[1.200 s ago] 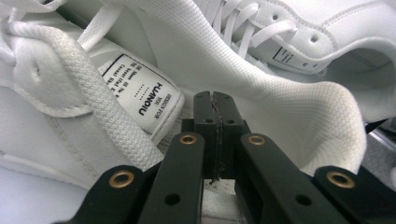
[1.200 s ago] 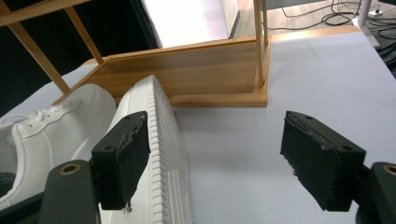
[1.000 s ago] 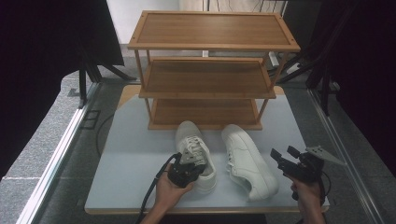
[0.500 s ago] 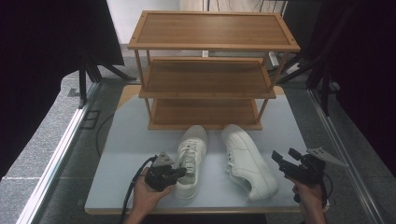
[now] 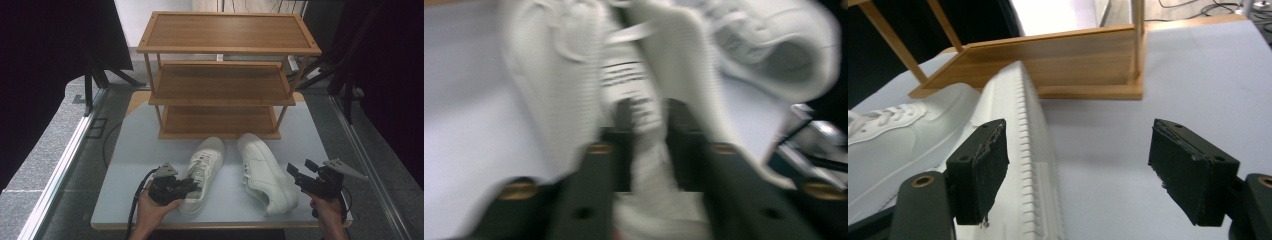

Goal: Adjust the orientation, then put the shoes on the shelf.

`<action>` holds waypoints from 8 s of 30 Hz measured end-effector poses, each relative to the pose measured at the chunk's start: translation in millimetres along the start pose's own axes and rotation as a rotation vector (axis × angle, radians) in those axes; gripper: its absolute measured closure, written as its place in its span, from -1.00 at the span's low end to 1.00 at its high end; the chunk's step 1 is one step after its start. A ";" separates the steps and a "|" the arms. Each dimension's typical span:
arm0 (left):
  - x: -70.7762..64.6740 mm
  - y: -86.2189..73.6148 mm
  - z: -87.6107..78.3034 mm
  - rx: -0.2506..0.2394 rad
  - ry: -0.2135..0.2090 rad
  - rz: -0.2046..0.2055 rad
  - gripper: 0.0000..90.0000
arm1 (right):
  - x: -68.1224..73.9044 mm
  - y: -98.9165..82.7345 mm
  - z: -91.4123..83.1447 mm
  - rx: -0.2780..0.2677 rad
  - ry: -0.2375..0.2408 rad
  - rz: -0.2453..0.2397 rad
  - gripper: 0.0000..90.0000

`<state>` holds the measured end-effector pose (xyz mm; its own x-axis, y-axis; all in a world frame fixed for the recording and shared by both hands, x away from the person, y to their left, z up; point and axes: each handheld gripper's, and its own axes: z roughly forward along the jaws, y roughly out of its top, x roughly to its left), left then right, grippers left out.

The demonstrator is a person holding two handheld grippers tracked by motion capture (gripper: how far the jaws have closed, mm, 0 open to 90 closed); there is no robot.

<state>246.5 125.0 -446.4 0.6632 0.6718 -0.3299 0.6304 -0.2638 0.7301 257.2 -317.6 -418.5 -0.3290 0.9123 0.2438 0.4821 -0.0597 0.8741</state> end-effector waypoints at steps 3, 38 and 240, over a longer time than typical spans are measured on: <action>-5.7 3.9 0.4 0.008 -0.019 0.005 0.15 | 2.6 -0.2 -0.2 -0.007 0.018 -0.006 -0.47; 16.2 4.2 -49.6 -0.255 -0.001 -0.072 -0.44 | 68.0 -3.9 -6.5 0.077 0.286 -0.242 0.91; 18.7 44.2 -16.1 -0.249 0.107 -0.043 0.80 | -56.6 27.6 24.7 0.115 0.110 -0.236 0.84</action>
<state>280.3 137.1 -410.7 0.5835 0.7512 -0.3087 0.5298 -0.0639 0.8457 309.2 -360.9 -418.6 -0.5263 0.8456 0.0892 0.4686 0.2009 0.8603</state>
